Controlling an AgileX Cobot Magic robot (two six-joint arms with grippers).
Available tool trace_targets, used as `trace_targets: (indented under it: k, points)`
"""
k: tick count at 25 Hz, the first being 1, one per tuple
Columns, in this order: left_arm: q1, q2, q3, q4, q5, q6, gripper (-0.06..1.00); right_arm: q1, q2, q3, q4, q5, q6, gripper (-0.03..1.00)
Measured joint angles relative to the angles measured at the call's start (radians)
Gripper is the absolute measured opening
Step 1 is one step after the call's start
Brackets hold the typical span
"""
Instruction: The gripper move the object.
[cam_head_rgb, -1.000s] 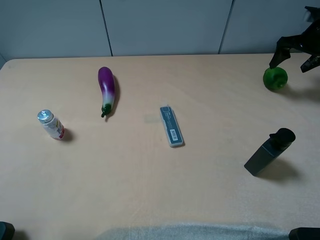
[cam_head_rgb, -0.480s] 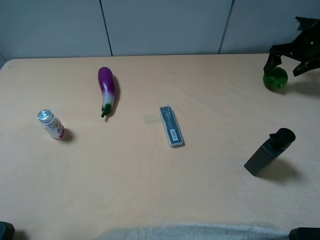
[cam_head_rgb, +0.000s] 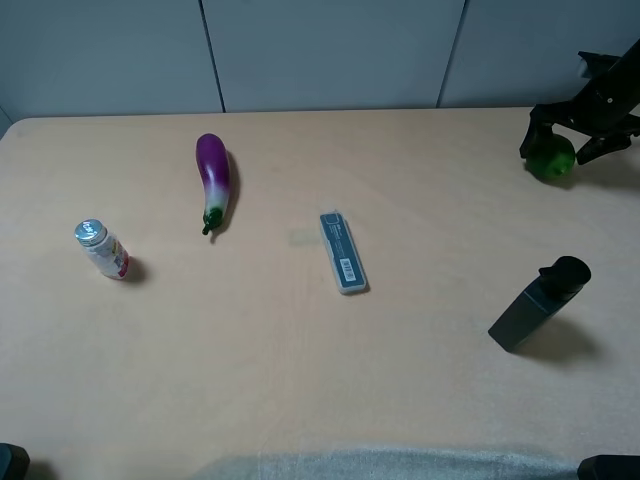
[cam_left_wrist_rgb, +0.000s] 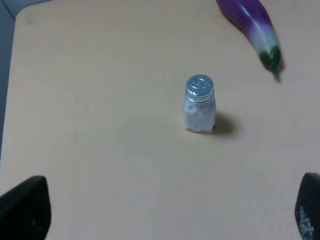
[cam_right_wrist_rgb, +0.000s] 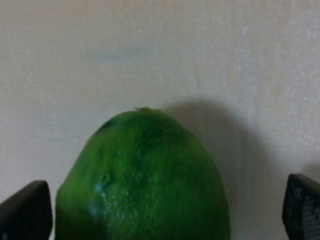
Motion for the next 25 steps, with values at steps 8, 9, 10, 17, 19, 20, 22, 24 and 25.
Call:
trace_targets:
  k: [8, 9, 10, 17, 19, 20, 22, 24, 25]
  points:
    - [0.0, 0.0, 0.0, 0.0, 0.0, 0.0, 0.97, 0.0, 0.007, 0.0, 0.001, 0.002, 0.0, 0.69]
    - [0.0, 0.0, 0.0, 0.0, 0.0, 0.0, 0.97, 0.0, 0.007, 0.0, 0.001, 0.005, 0.0, 0.69]
    - [0.0, 0.0, 0.0, 0.0, 0.0, 0.0, 0.97, 0.0, 0.008, 0.0, 0.001, 0.006, 0.001, 0.69]
    - [0.0, 0.0, 0.0, 0.0, 0.0, 0.0, 0.97, 0.0, 0.008, 0.0, 0.002, 0.016, 0.003, 0.49]
    - [0.0, 0.0, 0.0, 0.0, 0.0, 0.0, 0.97, 0.0, 0.008, 0.0, 0.003, 0.017, 0.003, 0.47]
    - [0.0, 0.0, 0.0, 0.0, 0.0, 0.0, 0.97, 0.0, 0.008, 0.0, 0.004, 0.018, 0.003, 0.47]
    - [0.0, 0.0, 0.0, 0.0, 0.0, 0.0, 0.97, 0.0, 0.008, 0.0, 0.004, 0.02, 0.003, 0.47]
    - [0.0, 0.0, 0.0, 0.0, 0.0, 0.0, 0.97, 0.0, 0.008, 0.0, 0.004, 0.022, 0.003, 0.47]
    - [0.0, 0.0, 0.0, 0.0, 0.0, 0.0, 0.97, 0.0, 0.008, 0.0, 0.004, 0.023, 0.003, 0.47]
